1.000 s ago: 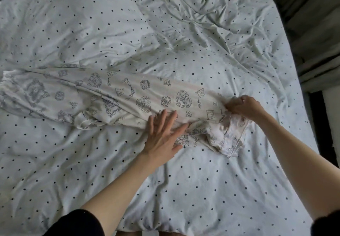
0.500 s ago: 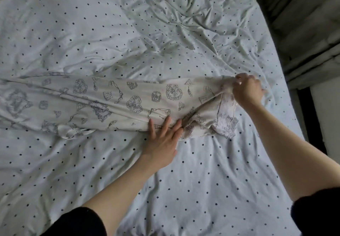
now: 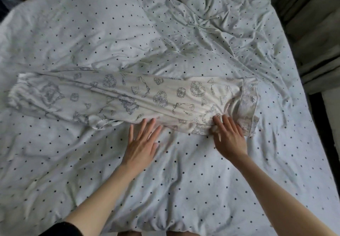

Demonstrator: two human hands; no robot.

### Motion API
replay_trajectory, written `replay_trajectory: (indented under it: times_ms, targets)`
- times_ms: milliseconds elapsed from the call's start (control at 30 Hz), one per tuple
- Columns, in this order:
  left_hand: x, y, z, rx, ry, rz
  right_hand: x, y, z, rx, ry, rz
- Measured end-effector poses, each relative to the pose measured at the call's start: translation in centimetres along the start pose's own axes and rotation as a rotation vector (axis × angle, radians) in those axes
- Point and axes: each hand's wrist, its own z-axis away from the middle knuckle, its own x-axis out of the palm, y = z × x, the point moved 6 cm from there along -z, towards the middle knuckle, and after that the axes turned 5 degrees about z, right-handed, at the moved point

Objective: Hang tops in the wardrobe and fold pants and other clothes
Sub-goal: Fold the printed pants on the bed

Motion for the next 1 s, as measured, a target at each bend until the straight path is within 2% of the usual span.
replay_trajectory:
  times_ms: [133, 233, 300, 400, 467, 533, 633, 767, 833, 933, 1000]
  targets:
    - [-2.1, -6.0, 3.0, -0.129, 0.09, 0.068, -2.2, -4.6, 0.6, 0.057, 0.077, -0.021]
    - [-4.4, -10.7, 5.1, -0.243, 0.268, 0.223, -3.6, -11.0, 0.8, -0.049, 0.114, 0.024]
    - [-5.4, -15.3, 6.6, -0.458, 0.382, 0.411, -3.6, -16.8, 1.2, -0.172, 0.098, 0.068]
    - [-5.6, -22.6, 8.5, -0.83, 0.452, 0.668, -2.6, -24.6, 1.9, -0.277, 0.067, 0.093]
    - [-5.7, -27.1, 9.5, -1.015, 0.48, 0.857, -1.8, -29.3, 2.0, -0.319, 0.057, 0.098]
    - [-6.5, -31.7, 10.0, -1.129, 0.545, 1.005, -1.3, -33.7, 1.4, -0.336, 0.074, 0.082]
    - [-8.0, -37.6, 9.2, -1.166, 0.62, 1.187, -0.7, -38.6, -0.1, -0.326, 0.061, 0.097]
    - [-9.1, -43.3, 6.5, -1.208, 0.557, 1.52, 0.6, -43.4, -1.7, -0.323, 0.008, 0.122]
    - [-9.9, -45.4, 5.0, -1.223, 0.483, 1.529, 0.8, -45.4, -2.4, -0.322, -0.008, 0.109]
    - [-11.1, -46.6, 2.8, -1.123, 0.33, 1.524, 0.8, -48.2, -3.6, -0.318, -0.021, 0.099]
    - [-11.4, -47.9, 2.6, -1.084, 0.298, 1.511, 0.7, -50.1, -4.4, -0.332, -0.029, 0.085]
